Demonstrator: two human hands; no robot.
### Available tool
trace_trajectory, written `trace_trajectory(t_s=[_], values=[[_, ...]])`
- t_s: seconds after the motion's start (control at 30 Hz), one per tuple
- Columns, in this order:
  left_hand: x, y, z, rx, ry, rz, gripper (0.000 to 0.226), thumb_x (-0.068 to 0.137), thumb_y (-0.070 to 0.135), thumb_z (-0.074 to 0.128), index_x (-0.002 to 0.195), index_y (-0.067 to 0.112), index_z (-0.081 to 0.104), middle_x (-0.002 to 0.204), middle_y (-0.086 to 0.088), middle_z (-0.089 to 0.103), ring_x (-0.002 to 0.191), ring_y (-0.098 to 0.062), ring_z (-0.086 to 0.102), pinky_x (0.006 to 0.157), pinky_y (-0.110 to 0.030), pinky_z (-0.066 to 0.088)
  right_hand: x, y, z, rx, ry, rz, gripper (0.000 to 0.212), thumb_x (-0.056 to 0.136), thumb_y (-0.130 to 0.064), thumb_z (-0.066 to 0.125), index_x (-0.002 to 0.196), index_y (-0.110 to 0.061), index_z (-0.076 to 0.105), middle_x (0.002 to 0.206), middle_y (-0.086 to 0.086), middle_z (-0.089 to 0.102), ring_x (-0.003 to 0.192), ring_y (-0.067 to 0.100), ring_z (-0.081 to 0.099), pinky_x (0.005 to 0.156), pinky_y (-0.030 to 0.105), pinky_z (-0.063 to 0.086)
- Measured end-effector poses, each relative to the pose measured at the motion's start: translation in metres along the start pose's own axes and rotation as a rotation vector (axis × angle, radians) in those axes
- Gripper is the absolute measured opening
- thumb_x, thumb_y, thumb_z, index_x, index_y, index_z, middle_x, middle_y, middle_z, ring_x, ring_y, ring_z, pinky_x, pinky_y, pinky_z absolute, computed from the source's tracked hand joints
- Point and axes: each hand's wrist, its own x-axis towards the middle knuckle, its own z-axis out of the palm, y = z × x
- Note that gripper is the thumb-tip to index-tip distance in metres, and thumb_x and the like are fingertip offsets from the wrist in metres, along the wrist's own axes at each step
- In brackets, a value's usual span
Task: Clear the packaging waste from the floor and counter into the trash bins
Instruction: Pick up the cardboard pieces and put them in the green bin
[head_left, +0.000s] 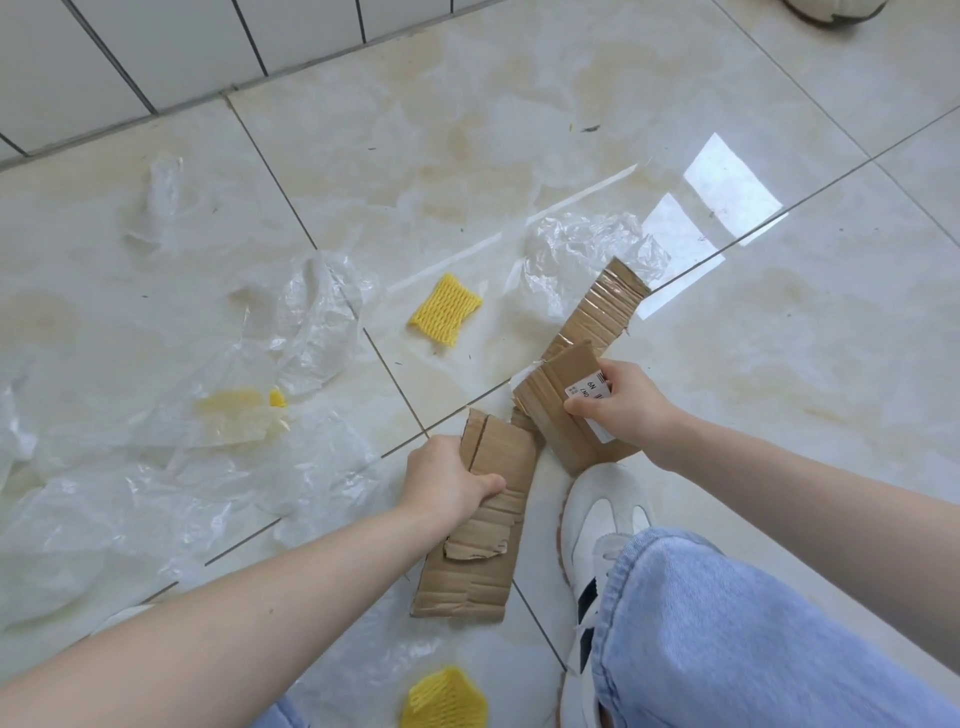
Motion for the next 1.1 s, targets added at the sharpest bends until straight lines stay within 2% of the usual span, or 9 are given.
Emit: trace_trajectory(t_s=[0.1, 0.2, 0.27, 0.43, 0.6, 0.77, 0.87, 1.0, 1.1], values=[[-0.002, 0.005, 0.004, -0.006, -0.02, 0.0, 0.028, 0.071, 0.029, 0.08, 0.089, 0.011, 0.068, 0.09, -0.004, 0.068, 0.086, -0.02, 0.063, 0.072, -0.029, 0.051, 0.003, 0.004, -0.001, -0.005, 0.009, 0.02, 0.013, 0.084, -0.012, 0.067, 0.094, -0.016, 0.061, 0.089, 0.005, 0.063, 0.083, 0.023, 0.059, 0.064, 0.03, 0.049], [-0.006, 0.007, 0.012, -0.029, -0.046, -0.007, 0.028, 0.073, 0.028, 0.078, 0.092, 0.011, 0.066, 0.092, -0.005, 0.068, 0.088, -0.022, 0.063, 0.077, -0.032, 0.053, 0.006, 0.008, -0.001, -0.025, 0.038, 0.041, 0.044, 0.083, -0.016, 0.068, 0.125, -0.008, 0.055, 0.104, 0.011, 0.064, 0.092, 0.025, 0.061, 0.061, 0.028, 0.05], [-0.012, 0.006, 0.02, -0.057, -0.064, 0.008, 0.026, 0.076, 0.027, 0.076, 0.093, 0.011, 0.065, 0.092, -0.004, 0.068, 0.086, -0.02, 0.063, 0.073, -0.029, 0.051, 0.007, 0.01, -0.001, -0.027, 0.045, 0.037, 0.05, 0.083, -0.016, 0.068, 0.13, -0.006, 0.051, 0.104, 0.011, 0.063, 0.089, 0.025, 0.061, 0.059, 0.028, 0.05], [-0.022, 0.008, 0.036, -0.142, -0.056, 0.028, 0.025, 0.081, 0.027, 0.072, 0.098, 0.012, 0.062, 0.095, -0.002, 0.066, 0.085, -0.016, 0.06, 0.07, -0.024, 0.044, 0.009, 0.011, -0.003, -0.03, 0.068, 0.02, 0.034, 0.084, -0.015, 0.067, 0.116, -0.009, 0.058, 0.097, 0.01, 0.064, 0.085, 0.025, 0.061, 0.061, 0.029, 0.049], [-0.021, 0.008, 0.031, -0.143, -0.101, 0.084, 0.027, 0.078, 0.031, 0.073, 0.098, 0.016, 0.063, 0.094, 0.002, 0.068, 0.089, -0.014, 0.062, 0.073, -0.024, 0.046, 0.01, 0.013, -0.01, -0.056, 0.062, -0.012, 0.012, 0.084, -0.011, 0.064, 0.086, -0.021, 0.06, 0.082, 0.002, 0.062, 0.079, 0.023, 0.06, 0.062, 0.028, 0.047], [-0.012, 0.012, 0.014, -0.065, -0.088, 0.17, 0.023, 0.078, 0.03, 0.073, 0.092, 0.015, 0.065, 0.093, 0.002, 0.068, 0.088, -0.015, 0.062, 0.075, -0.027, 0.049, 0.014, 0.01, -0.029, -0.108, 0.071, -0.019, 0.012, 0.083, -0.011, 0.064, 0.088, -0.021, 0.062, 0.082, 0.002, 0.062, 0.077, 0.023, 0.061, 0.06, 0.027, 0.049], [-0.002, 0.017, 0.007, 0.082, -0.078, 0.252, 0.035, 0.078, 0.038, 0.07, 0.097, 0.01, 0.061, 0.109, 0.001, 0.052, 0.103, -0.017, 0.05, 0.083, -0.023, 0.039, 0.026, -0.001, -0.051, -0.47, 0.069, -0.161, 0.03, 0.083, -0.01, 0.061, 0.111, -0.019, 0.063, 0.093, 0.001, 0.059, 0.09, 0.025, 0.058, 0.063, 0.027, 0.045], [0.013, 0.031, 0.007, 0.226, -0.085, 0.308, 0.045, 0.079, 0.04, 0.068, 0.109, 0.008, 0.057, 0.133, 0.002, 0.037, 0.124, -0.02, 0.03, 0.1, -0.023, 0.028, 0.057, -0.004, -0.067, -0.936, -0.068, -0.304, 0.043, 0.078, -0.008, 0.057, 0.12, -0.019, 0.061, 0.127, 0.0, 0.048, 0.118, 0.032, 0.046, 0.097, 0.036, 0.041], [0.019, 0.044, 0.016, 0.28, -0.086, 0.305, 0.048, 0.077, 0.039, 0.072, 0.112, 0.009, 0.058, 0.14, -0.003, 0.03, 0.127, -0.027, 0.028, 0.105, -0.029, 0.029, 0.067, -0.008, -0.062, -1.087, -0.134, -0.338, 0.054, 0.079, -0.013, 0.057, 0.13, -0.03, 0.053, 0.145, -0.008, 0.032, 0.131, 0.031, 0.028, 0.104, 0.044, 0.035]])
